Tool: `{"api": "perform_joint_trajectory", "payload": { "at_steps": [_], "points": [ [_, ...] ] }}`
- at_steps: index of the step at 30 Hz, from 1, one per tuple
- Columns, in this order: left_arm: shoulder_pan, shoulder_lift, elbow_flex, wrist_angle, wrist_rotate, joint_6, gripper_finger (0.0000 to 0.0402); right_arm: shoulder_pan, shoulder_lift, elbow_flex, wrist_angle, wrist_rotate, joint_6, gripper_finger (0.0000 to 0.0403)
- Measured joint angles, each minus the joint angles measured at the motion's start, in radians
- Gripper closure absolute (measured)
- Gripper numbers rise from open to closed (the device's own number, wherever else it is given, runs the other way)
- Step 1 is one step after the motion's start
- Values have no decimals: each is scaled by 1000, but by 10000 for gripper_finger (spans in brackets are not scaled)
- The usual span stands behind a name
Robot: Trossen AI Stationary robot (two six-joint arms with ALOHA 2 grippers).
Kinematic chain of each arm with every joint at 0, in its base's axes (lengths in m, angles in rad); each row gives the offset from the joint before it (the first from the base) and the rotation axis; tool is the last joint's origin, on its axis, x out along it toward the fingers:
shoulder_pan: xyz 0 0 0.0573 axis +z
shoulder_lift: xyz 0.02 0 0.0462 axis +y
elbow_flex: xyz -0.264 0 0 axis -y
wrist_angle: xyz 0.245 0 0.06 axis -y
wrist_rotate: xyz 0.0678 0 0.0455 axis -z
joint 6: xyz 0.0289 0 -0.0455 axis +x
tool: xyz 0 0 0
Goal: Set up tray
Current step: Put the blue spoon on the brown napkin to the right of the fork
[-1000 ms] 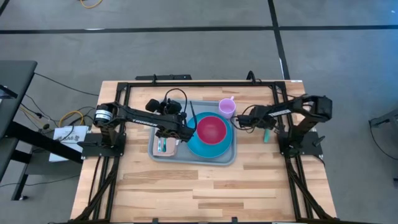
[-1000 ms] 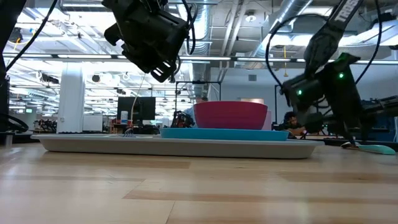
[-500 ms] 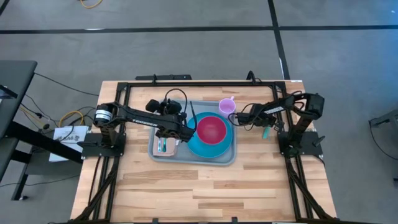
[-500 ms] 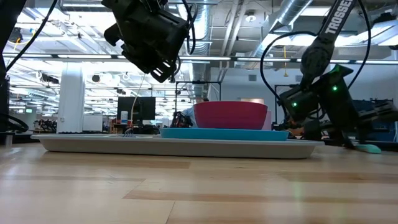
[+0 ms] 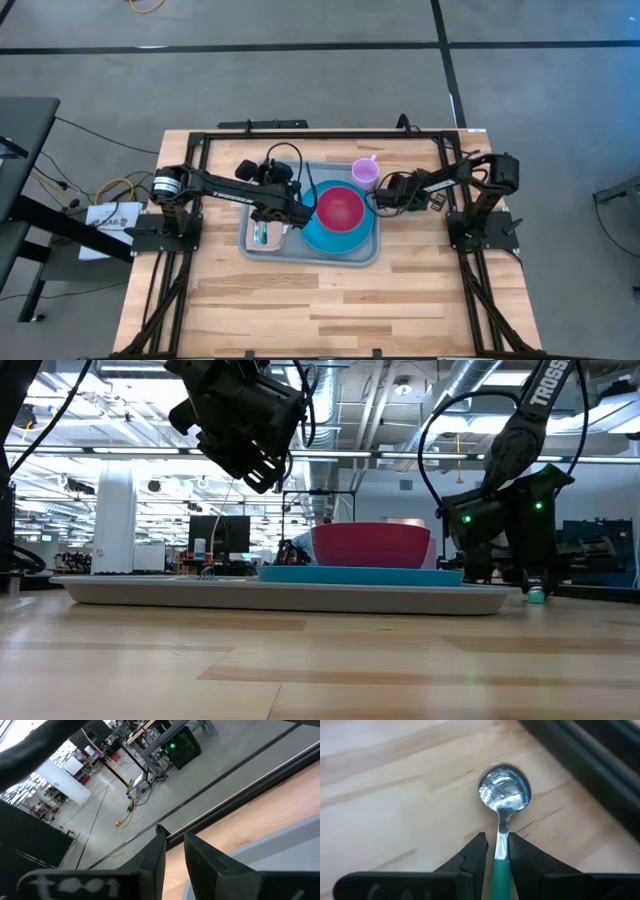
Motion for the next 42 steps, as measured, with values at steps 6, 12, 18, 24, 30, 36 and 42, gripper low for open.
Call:
{"api": "perform_joint_trajectory", "payload": {
  "at_steps": [6,12,18,24,30,36,42],
  "points": [
    [0,0,0,0,0,0,340,59,12,0,38,40,95,326],
    [0,0,0,8,0,1,340,97,93,4,40,95,157,326],
    [0,0,0,55,0,53,340,145,168,31,7,141,228,326],
    [0,0,0,111,0,125,340,153,171,42,-6,135,236,326],
    [0,0,0,127,0,151,340,153,171,45,-8,133,244,354],
    [0,0,0,126,0,160,340,152,161,47,-14,131,225,373],
    [0,0,0,125,-5,165,340,216,99,73,-73,60,221,371]
  ]
}}
